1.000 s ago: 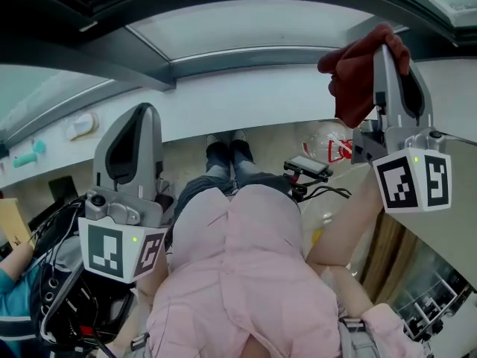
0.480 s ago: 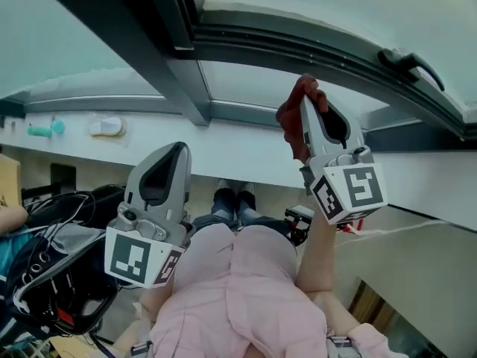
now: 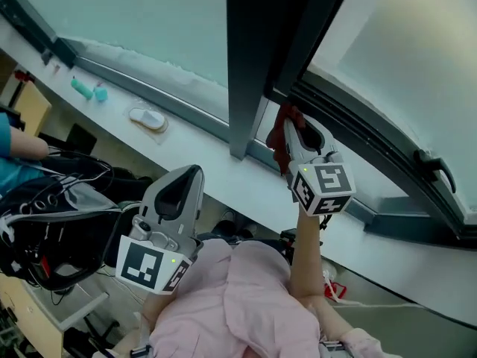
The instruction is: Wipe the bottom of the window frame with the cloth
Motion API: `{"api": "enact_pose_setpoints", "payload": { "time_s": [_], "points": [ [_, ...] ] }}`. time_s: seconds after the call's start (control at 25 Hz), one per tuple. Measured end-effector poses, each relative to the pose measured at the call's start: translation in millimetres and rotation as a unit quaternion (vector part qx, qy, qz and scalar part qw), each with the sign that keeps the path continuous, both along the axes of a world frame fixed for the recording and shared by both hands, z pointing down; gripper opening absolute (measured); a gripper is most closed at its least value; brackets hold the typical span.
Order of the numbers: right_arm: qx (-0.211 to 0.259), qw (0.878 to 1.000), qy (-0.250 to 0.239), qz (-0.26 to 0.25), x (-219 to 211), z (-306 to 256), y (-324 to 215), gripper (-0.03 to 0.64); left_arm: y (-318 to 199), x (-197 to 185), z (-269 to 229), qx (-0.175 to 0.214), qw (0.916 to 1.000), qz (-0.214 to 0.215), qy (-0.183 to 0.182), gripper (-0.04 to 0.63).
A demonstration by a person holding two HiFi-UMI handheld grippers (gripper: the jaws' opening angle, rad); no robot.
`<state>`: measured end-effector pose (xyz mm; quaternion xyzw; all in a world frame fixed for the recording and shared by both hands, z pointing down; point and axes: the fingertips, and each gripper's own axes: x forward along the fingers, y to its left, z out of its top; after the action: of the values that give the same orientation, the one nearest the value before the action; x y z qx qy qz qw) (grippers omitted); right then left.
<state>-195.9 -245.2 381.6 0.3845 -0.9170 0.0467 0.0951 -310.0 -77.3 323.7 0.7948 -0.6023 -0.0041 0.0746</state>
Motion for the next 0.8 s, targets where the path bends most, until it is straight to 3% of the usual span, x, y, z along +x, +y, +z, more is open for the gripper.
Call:
{"api": "enact_pose_setpoints", "payload": {
  "time_s": [0.32,0.6,0.8],
  "points": [
    [0.005,1.000,0.019,-0.018,-32.0,16.9,-19.4,0.052,12.4,-20.5,-4.9,0.007,0.9988,-0.047,-0.005,-0.002],
    [0.024,0.999,0.036,0.003,-11.7,13.4,-27.2,0.051,18.7,-17.2,-8.9,0.012,0.9981,-0.060,-0.010,-0.002],
    [0.055,0.994,0.094,0.023,6.0,14.2,-18.2,0.050,24.5,-5.9,-12.7,0.018,0.9982,-0.056,-0.010,-0.002]
  ]
}}
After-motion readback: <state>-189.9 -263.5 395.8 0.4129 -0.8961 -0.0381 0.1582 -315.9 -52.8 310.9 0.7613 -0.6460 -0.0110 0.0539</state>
